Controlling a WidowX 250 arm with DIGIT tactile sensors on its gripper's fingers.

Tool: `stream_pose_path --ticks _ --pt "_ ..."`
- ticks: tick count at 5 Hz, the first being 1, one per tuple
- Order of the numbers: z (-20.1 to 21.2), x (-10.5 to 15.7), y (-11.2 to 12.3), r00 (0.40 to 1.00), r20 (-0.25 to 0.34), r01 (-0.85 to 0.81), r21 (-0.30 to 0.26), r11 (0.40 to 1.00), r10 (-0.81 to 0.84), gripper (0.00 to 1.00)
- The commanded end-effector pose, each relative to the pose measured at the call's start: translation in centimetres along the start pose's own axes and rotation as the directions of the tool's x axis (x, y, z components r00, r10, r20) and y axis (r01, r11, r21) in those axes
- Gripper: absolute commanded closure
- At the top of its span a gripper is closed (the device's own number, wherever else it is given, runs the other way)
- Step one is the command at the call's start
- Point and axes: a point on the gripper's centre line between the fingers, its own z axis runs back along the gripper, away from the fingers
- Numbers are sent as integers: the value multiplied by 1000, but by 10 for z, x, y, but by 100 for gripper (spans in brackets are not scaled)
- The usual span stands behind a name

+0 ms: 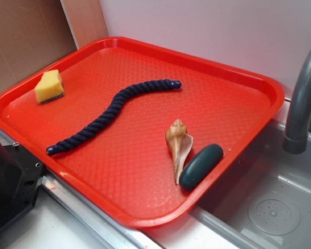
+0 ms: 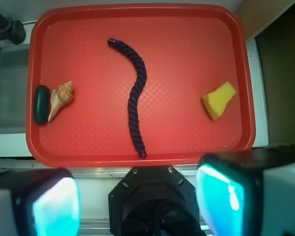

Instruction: Grab the green sponge.

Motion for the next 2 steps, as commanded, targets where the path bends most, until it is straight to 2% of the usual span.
stream_pose_path --ticks 1,2 --pt "0 0 0 1000 0 0 0 1000 0 0" --pt "-53 38 50 969 -98 -204 214 955 229 0"
